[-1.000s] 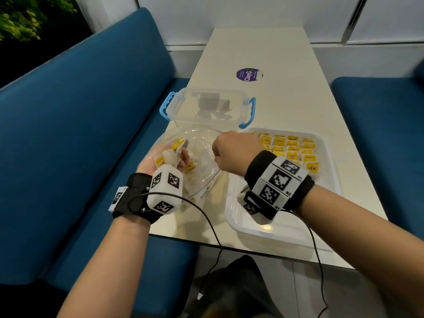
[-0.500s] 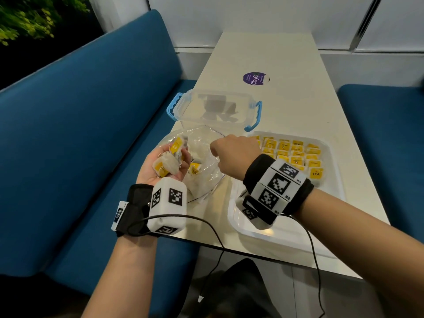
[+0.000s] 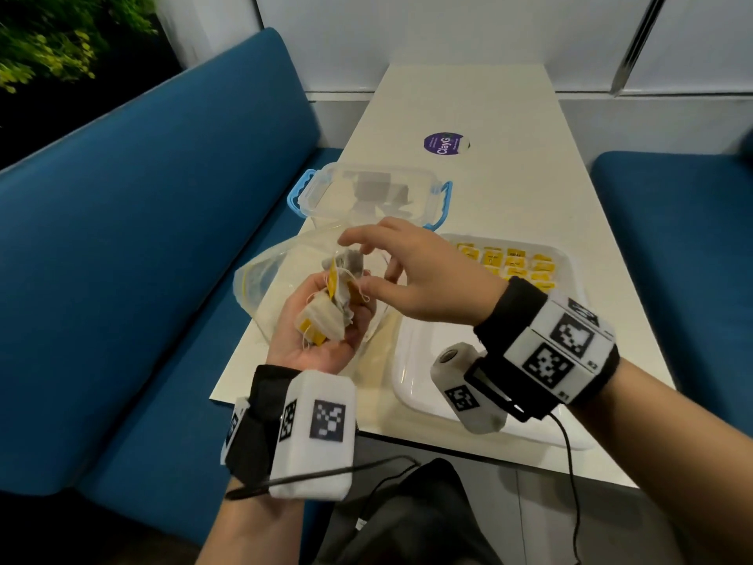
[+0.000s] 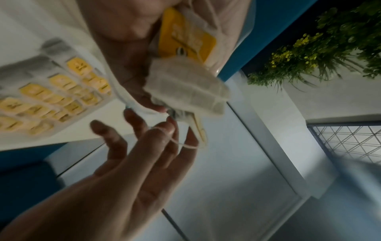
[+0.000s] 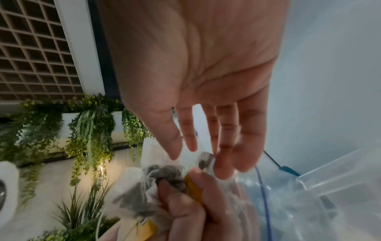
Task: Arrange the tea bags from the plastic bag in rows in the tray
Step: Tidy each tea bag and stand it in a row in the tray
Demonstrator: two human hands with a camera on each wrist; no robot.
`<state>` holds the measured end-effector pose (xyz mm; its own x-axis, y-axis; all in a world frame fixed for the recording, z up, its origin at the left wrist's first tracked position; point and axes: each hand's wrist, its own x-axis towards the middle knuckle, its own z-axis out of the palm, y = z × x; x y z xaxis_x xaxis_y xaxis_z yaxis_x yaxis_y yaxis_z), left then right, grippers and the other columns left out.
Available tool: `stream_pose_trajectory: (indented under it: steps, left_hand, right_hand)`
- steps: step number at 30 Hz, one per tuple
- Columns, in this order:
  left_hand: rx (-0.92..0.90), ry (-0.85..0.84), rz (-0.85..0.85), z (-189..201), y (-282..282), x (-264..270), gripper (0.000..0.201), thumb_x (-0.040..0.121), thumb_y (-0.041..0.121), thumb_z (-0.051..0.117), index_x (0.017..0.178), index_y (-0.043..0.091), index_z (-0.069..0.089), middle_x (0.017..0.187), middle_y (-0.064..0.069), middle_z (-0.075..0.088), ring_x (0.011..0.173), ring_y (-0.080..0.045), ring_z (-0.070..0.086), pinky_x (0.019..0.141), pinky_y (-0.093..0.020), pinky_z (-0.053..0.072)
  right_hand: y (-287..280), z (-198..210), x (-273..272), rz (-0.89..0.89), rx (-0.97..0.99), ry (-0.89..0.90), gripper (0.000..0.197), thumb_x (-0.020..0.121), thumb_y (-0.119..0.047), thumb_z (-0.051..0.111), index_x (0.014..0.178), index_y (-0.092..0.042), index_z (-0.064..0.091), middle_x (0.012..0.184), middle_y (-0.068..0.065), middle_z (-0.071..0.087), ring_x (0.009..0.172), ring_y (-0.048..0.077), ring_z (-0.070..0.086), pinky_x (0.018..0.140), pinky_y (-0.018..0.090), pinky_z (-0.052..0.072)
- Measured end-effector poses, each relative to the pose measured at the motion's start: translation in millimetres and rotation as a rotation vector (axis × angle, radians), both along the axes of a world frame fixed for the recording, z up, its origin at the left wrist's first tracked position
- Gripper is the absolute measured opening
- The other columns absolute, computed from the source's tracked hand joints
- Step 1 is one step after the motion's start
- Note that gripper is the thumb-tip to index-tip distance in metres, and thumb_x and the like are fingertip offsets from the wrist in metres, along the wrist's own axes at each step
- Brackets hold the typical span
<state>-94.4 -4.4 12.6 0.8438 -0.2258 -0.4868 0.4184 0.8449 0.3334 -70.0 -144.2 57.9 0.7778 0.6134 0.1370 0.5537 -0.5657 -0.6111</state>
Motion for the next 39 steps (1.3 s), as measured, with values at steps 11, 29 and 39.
stream_pose_trajectory:
  steps: [11, 29, 39]
  left_hand:
    - [-0.06, -0.046, 0.02, 4, -60, -20, 0.035, 0.083, 0.019, 0.051, 0.064, -0.002, 0.072, 0.08, -0.014, 0.069, 0.082, -0.022, 0.063, 0.067, -0.028, 0.055]
    - [0.103, -0.033, -0.209, -20, -102, -30, 0.027, 0.063, 0.021, 0.052, 0.051, 0.008, 0.072, 0.059, -0.005, 0.067, 0.053, -0.015, 0.066, 0.058, -0.022, 0.051]
    - [0.024, 0.067, -0.146, -36, -98, -30, 0.024, 0.065, 0.019, 0.059, 0.057, 0.0, 0.072, 0.068, -0.01, 0.068, 0.057, -0.018, 0.066, 0.062, -0.024, 0.054]
  right_hand:
    - [-36, -4, -29, -0.214, 0.105, -0.01, 0.041, 0.071, -0.056, 0.065, 0.094, -0.022, 0.065, 0.097, -0.004, 0.049, 0.086, 0.011, 0.053, 0.081, 0.022, 0.045]
    - [-70, -41, -48, -0.37, 0.069, -0.016, 0.017, 0.09, -0.022, 0.053, 0.079, -0.009, 0.051, 0.078, 0.003, 0.055, 0.079, 0.024, 0.053, 0.074, 0.047, 0.046]
    - [-66, -49, -48, -0.398, 0.184, 0.058, 0.01, 0.089, -0.016, 0.054, 0.091, -0.008, 0.06, 0.091, 0.006, 0.061, 0.084, 0.019, 0.053, 0.083, 0.04, 0.045]
